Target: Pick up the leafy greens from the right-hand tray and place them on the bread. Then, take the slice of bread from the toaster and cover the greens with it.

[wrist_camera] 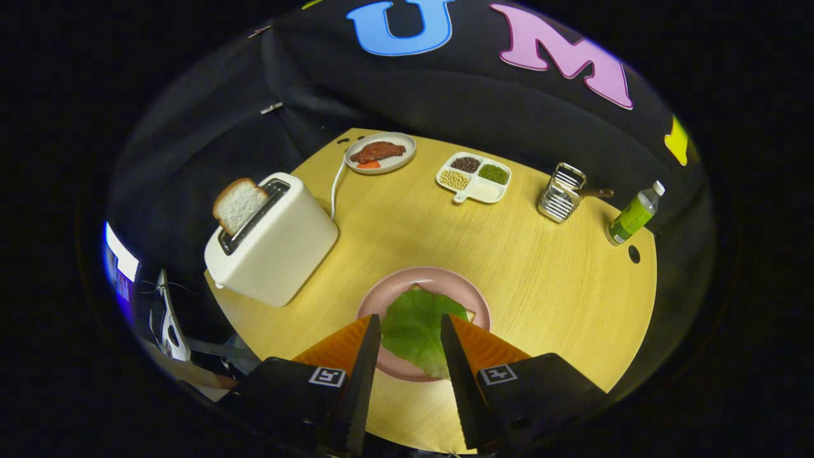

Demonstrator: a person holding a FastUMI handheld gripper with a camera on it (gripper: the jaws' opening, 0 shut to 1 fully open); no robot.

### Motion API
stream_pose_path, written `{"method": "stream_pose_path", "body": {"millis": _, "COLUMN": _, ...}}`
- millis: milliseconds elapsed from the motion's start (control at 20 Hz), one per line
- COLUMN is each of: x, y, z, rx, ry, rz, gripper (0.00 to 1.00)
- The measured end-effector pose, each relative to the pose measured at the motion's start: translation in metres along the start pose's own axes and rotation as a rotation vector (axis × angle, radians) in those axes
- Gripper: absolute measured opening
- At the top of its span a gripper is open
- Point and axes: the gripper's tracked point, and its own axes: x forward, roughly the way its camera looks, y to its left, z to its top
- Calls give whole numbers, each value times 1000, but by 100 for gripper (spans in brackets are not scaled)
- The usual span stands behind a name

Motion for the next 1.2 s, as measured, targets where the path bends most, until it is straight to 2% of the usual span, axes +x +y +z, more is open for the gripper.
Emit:
{"method": "stream_pose_path", "body": {"millis": 350, "x": -28, "y": 119, "z": 82, "rx": -38, "ry": -138, "rz": 168, "gripper": 61}}
{"method": "stream_pose_path", "body": {"millis": 500, "x": -21, "y": 172, "z": 109, "rx": -48, "ry": -160, "rz": 222, "gripper": 62}}
{"method": "stream_pose_path", "body": {"millis": 700, "x": 5, "y": 225, "z": 127, "rx": -25, "ry": -126, "rz": 252, "gripper": 62}}
{"method": "stream_pose_path", "body": {"millis": 950, "x": 54, "y": 255, "z": 132, "rx": 67, "ry": -21, "rz": 203, "gripper": 62}}
{"method": "stream_pose_path", "body": {"millis": 1200, "x": 103, "y": 249, "z": 129, "rx": 241, "ry": 97, "rz": 56, "gripper": 62}}
